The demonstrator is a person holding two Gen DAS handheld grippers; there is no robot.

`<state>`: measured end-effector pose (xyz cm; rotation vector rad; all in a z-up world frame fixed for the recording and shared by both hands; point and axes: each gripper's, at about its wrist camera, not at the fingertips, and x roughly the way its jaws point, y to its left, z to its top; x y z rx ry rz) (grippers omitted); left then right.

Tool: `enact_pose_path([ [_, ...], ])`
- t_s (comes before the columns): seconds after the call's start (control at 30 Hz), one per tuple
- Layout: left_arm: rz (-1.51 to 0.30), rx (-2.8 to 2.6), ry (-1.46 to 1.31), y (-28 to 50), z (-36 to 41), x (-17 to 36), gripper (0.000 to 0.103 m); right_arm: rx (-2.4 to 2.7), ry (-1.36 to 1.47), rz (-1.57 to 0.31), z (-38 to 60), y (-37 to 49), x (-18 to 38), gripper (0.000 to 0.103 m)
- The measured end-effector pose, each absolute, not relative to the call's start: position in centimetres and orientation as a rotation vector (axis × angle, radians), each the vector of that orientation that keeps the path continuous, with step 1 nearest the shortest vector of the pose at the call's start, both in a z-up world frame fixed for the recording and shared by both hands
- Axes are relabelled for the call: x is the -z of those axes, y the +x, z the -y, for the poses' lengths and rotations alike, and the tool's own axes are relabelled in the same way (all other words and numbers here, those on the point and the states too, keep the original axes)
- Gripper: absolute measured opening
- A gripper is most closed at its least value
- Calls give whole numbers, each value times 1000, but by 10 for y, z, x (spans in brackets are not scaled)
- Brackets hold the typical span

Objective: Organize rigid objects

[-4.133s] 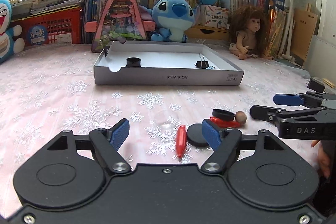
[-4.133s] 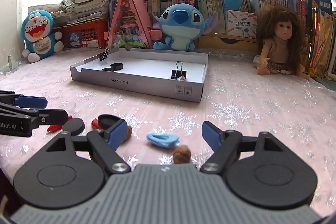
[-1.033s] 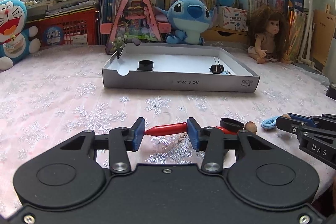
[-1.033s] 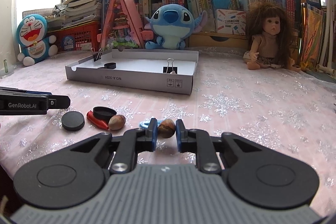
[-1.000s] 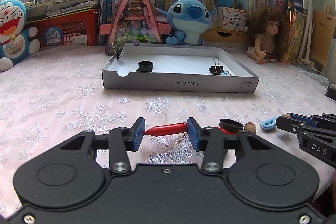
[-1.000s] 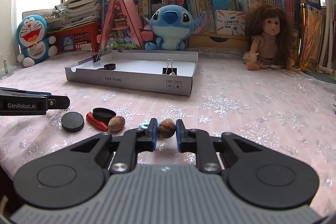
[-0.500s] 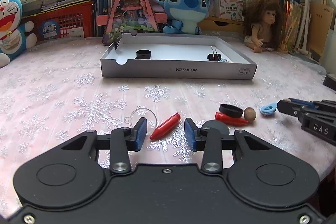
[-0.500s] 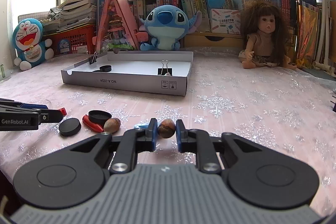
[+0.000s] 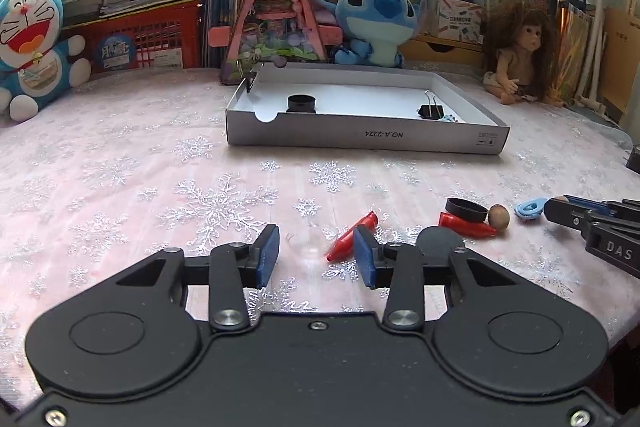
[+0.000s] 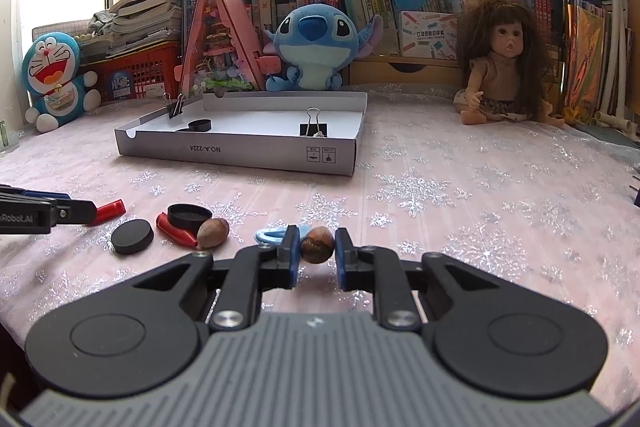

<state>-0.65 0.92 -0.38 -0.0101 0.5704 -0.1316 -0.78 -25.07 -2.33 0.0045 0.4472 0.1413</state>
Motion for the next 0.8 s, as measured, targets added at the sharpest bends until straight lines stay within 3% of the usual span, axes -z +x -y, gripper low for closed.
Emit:
enact_pose_path([
  [0.23,-611,262,17,-18,6,5,29,-141,5,-449,249,-8,24,23],
  [0.47,-620,219,-22,-8,6,8,30,-139,6,-449,249,-8,25,23],
  [0.57,-614,184,-5,-6,4,9,21,-139,4,-449,249,-9,26,23],
  [0.8,-620,116,-6,5,-12,9,19,-139,6,-453,249,-10,26,23],
])
